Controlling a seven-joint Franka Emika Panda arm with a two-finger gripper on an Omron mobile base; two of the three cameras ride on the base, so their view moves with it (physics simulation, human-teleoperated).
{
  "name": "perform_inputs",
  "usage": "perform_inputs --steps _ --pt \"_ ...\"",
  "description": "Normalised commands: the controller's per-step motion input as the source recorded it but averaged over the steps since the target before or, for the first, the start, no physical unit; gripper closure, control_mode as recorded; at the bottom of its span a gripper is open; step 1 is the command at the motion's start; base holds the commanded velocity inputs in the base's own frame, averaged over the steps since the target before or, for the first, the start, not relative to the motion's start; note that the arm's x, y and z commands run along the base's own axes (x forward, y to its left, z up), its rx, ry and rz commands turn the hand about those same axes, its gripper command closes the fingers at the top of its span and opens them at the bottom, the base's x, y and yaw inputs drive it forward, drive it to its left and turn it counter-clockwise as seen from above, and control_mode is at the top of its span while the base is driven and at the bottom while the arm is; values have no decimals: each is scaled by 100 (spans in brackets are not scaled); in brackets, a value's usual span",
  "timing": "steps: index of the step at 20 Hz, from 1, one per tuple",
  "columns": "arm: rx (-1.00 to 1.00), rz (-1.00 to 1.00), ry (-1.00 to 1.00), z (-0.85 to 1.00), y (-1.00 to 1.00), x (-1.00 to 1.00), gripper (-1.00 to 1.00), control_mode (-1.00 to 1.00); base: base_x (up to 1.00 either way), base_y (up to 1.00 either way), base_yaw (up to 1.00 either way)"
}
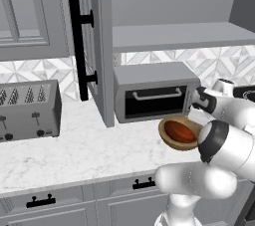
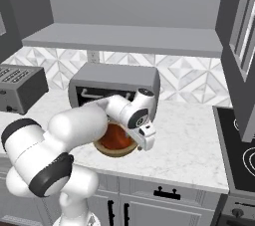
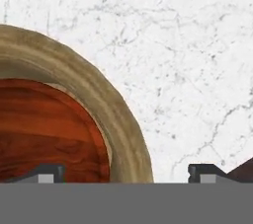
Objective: Pick up the bowls on the counter and stack them on top of one another in the open cabinet. Place the smaller bowl on top of the larger bowl.
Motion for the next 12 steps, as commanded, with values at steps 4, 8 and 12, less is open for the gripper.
perform_inputs --steps 4,8,12 --pt "-8 9 -9 -37 0 0 -100 -100 0 0 0" --pt "-6 9 -10 -36 0 0 100 -100 0 0 0" --pt "0 4 -14 -15 0 0 100 -100 0 0 0"
